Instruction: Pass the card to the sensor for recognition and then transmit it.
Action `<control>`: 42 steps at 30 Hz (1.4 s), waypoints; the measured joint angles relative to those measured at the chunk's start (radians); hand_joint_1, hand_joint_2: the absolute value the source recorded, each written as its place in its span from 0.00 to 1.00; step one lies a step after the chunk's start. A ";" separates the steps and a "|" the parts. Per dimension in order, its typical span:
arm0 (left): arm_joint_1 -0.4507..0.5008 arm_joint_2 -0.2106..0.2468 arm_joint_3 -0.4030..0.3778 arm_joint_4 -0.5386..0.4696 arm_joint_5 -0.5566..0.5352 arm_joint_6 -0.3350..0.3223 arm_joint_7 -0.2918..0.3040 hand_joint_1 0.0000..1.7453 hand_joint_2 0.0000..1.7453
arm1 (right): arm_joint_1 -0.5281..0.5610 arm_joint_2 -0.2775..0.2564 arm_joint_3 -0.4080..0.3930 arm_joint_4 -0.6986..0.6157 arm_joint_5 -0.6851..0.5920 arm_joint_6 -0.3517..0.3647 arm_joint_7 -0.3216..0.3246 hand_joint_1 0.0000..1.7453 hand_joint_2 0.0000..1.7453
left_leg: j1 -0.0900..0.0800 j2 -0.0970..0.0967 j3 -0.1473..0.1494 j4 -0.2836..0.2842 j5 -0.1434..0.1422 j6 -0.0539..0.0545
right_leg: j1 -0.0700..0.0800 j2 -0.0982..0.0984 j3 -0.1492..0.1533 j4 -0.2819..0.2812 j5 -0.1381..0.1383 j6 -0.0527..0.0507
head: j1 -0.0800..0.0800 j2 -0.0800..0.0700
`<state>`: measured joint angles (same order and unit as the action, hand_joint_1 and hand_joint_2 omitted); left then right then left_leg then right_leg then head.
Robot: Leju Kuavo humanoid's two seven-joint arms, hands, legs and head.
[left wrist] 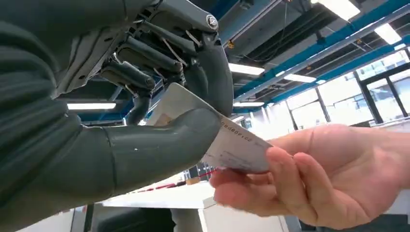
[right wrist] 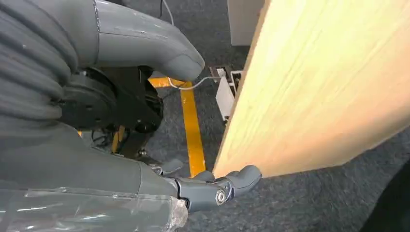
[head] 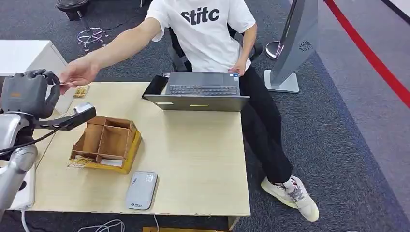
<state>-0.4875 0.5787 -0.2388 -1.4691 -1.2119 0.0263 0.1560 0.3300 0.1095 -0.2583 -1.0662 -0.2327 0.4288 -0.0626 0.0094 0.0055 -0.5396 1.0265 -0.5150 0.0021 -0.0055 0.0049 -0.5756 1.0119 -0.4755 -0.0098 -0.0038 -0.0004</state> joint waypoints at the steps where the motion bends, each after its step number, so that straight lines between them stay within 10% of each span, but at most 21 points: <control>1: 0.000 0.001 0.000 0.000 0.000 0.000 0.000 1.00 1.00 | 0.001 -0.001 0.003 0.001 0.000 0.000 0.000 0.00 1.00 | 0.000 0.000 0.000 0.000 0.000 0.000 | 0.000 0.000 0.000 0.000 0.000 0.000 | 0.000 0.000; 20: 0.005 0.003 0.000 0.001 0.003 0.002 -0.001 1.00 1.00 | 0.003 -0.009 0.015 0.009 -0.014 0.000 -0.002 0.00 1.00 | 0.000 0.000 0.000 0.000 0.000 0.000 | 0.000 0.000 0.000 0.000 0.000 0.000 | 0.000 0.000; 28: 0.293 -0.069 0.025 -0.165 0.052 0.181 -0.135 1.00 1.00 | 0.035 -0.014 0.033 0.009 -0.060 0.016 -0.026 0.00 1.00 | -0.001 0.000 -0.001 0.000 -0.001 0.000 | 0.000 0.000 -0.001 -0.001 -0.001 0.001 | 0.001 0.000; 42: 0.385 -0.120 -0.117 -0.290 -0.012 0.110 -0.191 1.00 1.00 | 0.039 -0.015 0.035 0.009 -0.092 0.048 -0.024 0.00 1.00 | 0.000 0.000 0.000 0.000 0.000 0.000 | 0.000 -0.001 0.000 -0.001 0.000 0.000 | 0.001 0.000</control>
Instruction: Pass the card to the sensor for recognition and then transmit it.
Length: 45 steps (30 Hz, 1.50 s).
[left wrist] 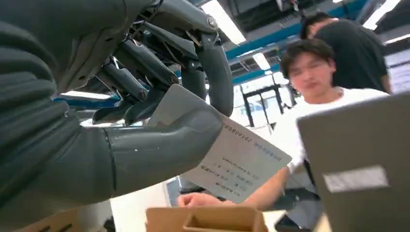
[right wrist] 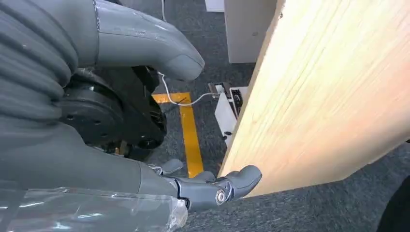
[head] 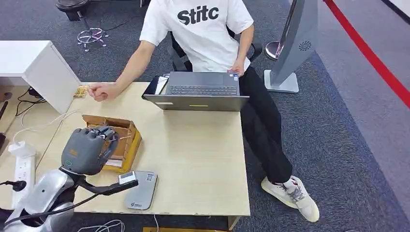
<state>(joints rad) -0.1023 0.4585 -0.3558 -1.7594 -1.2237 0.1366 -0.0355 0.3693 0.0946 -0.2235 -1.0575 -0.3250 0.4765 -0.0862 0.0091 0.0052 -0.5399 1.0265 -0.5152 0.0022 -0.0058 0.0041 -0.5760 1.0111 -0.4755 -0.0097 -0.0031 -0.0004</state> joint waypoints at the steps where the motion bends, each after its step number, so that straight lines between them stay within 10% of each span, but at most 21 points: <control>1: 0.000 -0.003 -0.014 0.002 -0.003 -0.002 0.001 1.00 1.00 | -0.002 -0.001 0.001 0.000 -0.002 0.000 0.000 0.00 1.00 | 0.000 0.000 0.000 0.000 0.000 0.000 | 0.000 0.000 0.000 0.000 0.000 0.000 | 0.000 0.000; 14: 0.001 -0.022 -0.182 0.123 -0.052 -0.040 0.004 1.00 1.00 | -0.021 -0.033 0.068 0.009 -0.061 -0.018 -0.011 0.00 1.00 | 0.000 0.000 0.000 0.000 0.000 0.000 | 0.000 0.000 0.000 0.000 0.000 0.000 | 0.000 0.000; 45: -0.017 0.013 -0.277 0.204 -0.074 -0.057 0.045 1.00 1.00 | -0.036 -0.108 0.211 0.038 -0.195 -0.080 -0.051 0.00 1.00 | 0.000 0.000 0.000 0.000 0.000 0.000 | 0.000 0.000 0.000 0.000 0.000 0.000 | 0.000 0.000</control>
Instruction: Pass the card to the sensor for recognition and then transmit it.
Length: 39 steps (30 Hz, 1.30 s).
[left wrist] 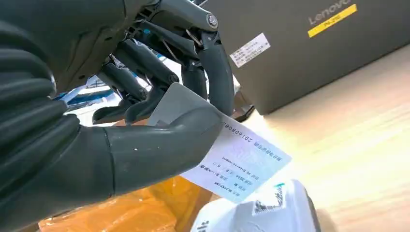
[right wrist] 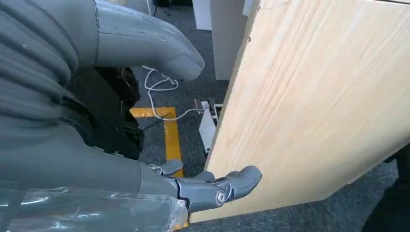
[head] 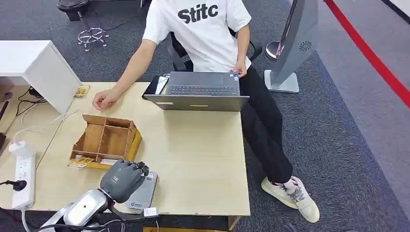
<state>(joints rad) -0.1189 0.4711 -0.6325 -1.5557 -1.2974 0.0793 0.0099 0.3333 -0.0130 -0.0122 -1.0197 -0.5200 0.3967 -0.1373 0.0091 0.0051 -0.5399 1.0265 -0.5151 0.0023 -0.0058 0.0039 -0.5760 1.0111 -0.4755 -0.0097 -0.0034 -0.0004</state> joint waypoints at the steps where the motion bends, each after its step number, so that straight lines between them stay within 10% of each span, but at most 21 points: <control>1: -0.007 0.003 0.000 0.000 0.002 -0.003 0.001 1.00 1.00 | 0.000 -0.002 0.006 0.000 -0.003 -0.003 -0.001 0.00 1.00 | 0.000 0.000 0.000 0.000 0.000 0.000 | 0.000 0.000 0.000 0.000 0.000 0.000 | 0.000 0.000; 19: -0.225 0.028 0.329 -0.089 0.198 -0.044 0.082 1.00 1.00 | 0.037 -0.020 0.042 -0.002 -0.023 -0.027 -0.009 0.00 1.00 | 0.001 -0.001 0.000 0.000 0.001 0.000 | 0.001 0.000 0.000 0.001 0.000 0.000 | -0.002 0.000; 39: -0.217 0.055 0.484 -0.091 0.256 -0.026 0.083 1.00 1.00 | 0.041 -0.022 0.060 -0.008 -0.039 -0.027 -0.006 0.00 1.00 | 0.001 0.000 -0.001 0.000 0.001 0.000 | 0.001 0.000 0.000 0.000 0.000 0.000 | -0.001 0.000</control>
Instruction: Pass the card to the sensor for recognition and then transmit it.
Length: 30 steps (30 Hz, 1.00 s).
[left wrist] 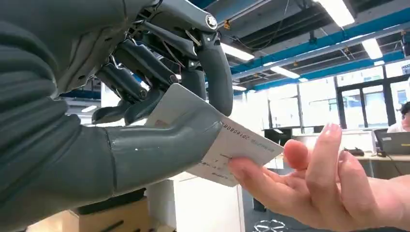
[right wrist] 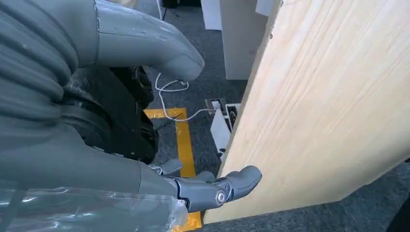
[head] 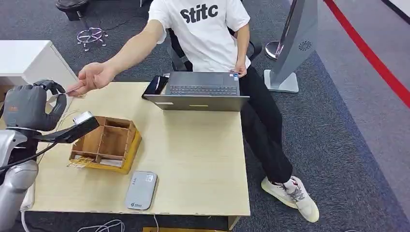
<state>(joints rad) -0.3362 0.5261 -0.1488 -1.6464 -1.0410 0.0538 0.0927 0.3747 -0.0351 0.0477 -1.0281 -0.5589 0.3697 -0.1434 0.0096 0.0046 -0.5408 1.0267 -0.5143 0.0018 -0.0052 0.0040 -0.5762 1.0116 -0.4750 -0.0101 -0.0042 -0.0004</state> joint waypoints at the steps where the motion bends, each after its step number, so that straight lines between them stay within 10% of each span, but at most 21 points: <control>1: 0.000 0.000 0.000 0.000 0.000 0.000 0.000 0.00 1.00 | 0.000 0.000 0.000 0.000 0.000 0.000 0.000 0.00 1.00 | 0.000 0.000 0.000 0.000 0.000 0.000 | 0.000 0.000 0.000 0.000 0.000 0.000 | 0.000 0.000; 21: 0.235 -0.016 0.016 -0.121 0.037 0.055 -0.152 0.00 1.00 | 0.032 -0.002 0.003 -0.023 -0.027 -0.012 -0.019 0.00 1.00 | 0.000 0.000 0.000 0.000 -0.001 0.000 | 0.000 0.000 -0.001 0.000 0.000 0.000 | 0.000 0.000; 30: 0.423 0.068 0.015 -0.136 -0.028 0.060 -0.227 0.00 1.00 | 0.047 -0.003 -0.002 -0.044 -0.036 0.004 -0.021 0.00 1.00 | 0.000 0.001 0.000 0.000 -0.001 0.000 | 0.000 0.001 -0.001 0.000 0.000 0.000 | -0.001 0.000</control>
<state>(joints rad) 0.0866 0.5940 -0.1339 -1.7823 -1.0686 0.1133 -0.1339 0.4216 -0.0381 0.0454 -1.0723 -0.5947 0.3739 -0.1644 0.0098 0.0060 -0.5408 1.0262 -0.5151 0.0020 -0.0052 0.0055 -0.5768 1.0113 -0.4755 -0.0102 -0.0050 -0.0004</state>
